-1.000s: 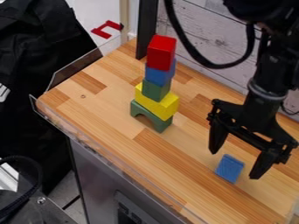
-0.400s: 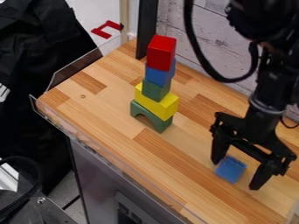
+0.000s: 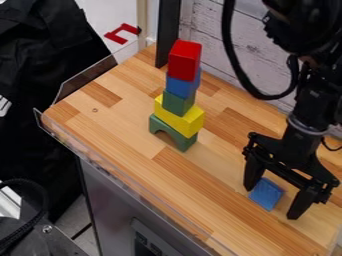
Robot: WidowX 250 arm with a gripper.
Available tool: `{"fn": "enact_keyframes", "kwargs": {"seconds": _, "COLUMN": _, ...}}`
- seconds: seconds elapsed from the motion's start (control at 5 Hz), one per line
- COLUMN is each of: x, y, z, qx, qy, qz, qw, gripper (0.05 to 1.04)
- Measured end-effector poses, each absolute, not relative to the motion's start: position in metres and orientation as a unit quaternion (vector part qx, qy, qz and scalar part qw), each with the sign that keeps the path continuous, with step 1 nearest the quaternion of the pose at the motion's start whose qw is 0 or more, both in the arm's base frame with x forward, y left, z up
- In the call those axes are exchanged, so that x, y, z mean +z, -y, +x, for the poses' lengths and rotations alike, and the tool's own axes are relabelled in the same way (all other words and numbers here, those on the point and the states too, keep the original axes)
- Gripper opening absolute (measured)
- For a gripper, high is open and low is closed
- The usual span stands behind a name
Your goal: Put the blue triangle on top of the tower
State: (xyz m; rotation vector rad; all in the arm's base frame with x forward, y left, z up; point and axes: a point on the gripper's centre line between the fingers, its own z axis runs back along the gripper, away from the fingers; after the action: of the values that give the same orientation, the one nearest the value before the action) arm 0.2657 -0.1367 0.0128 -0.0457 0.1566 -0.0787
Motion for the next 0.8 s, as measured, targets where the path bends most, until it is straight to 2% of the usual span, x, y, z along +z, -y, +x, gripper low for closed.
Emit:
{"fn": "enact_keyframes", "kwargs": {"seconds": 0.4, "x": 0.013, "y": 0.1302, "z": 0.2705, "qx": -0.02, "qy": -0.078, "qz": -0.031, "qw": 0.996, "gripper": 0.962}}
{"fn": "enact_keyframes", "kwargs": {"seconds": 0.6, "x": 0.0072, "y": 0.1303, "z": 0.2725, "qx": -0.016, "qy": -0.079, "qz": -0.043, "qw": 0.996, "gripper": 0.685}}
{"fn": "enact_keyframes", "kwargs": {"seconds": 0.8, "x": 0.0067, "y": 0.13, "z": 0.2725, "qx": -0.018, "qy": -0.08, "qz": -0.044, "qw": 0.996, "gripper": 0.557}}
